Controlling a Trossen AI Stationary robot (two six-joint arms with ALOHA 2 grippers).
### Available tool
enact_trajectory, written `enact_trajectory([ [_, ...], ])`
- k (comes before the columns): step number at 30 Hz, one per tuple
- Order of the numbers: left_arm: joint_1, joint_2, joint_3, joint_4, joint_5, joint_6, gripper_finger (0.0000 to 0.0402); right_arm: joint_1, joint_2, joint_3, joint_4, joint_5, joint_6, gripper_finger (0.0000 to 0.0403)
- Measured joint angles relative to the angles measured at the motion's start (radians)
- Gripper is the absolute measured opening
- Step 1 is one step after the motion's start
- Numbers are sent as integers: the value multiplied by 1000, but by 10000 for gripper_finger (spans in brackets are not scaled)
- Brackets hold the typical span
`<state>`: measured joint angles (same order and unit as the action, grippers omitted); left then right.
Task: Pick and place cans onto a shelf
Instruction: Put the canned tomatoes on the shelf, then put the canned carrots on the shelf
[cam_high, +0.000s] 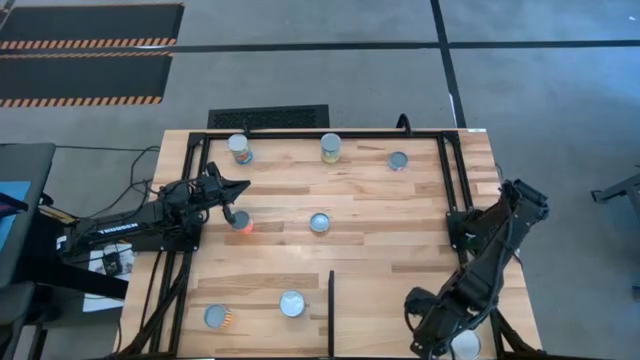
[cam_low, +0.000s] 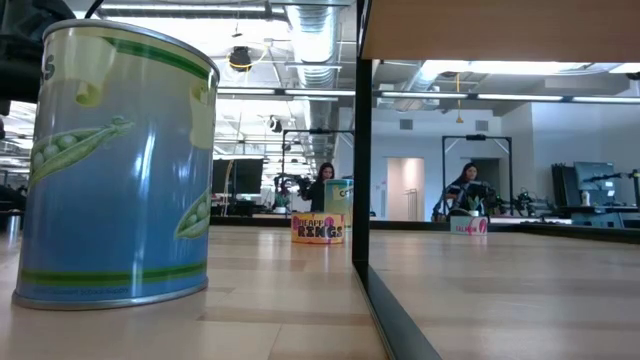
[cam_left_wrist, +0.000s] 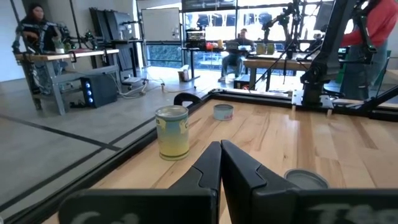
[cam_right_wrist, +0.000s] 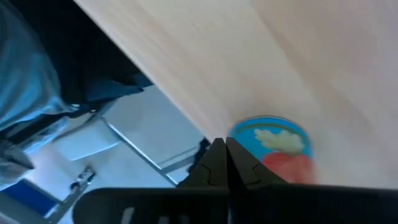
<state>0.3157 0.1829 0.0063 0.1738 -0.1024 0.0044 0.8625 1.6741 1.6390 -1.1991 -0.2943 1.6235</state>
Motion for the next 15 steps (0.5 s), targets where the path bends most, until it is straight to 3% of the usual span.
enact_trajectory([
  [7,0,0,0,0,0,0,0,12,-5,0,-48,54,-88,2],
  [10,0,0,0,0,-4,0,0,-8,-25,0,-58,189,-191,2],
  [15,0,1,0,-6,-4,0,0,-49,-53,-2,-109,518,-471,2],
])
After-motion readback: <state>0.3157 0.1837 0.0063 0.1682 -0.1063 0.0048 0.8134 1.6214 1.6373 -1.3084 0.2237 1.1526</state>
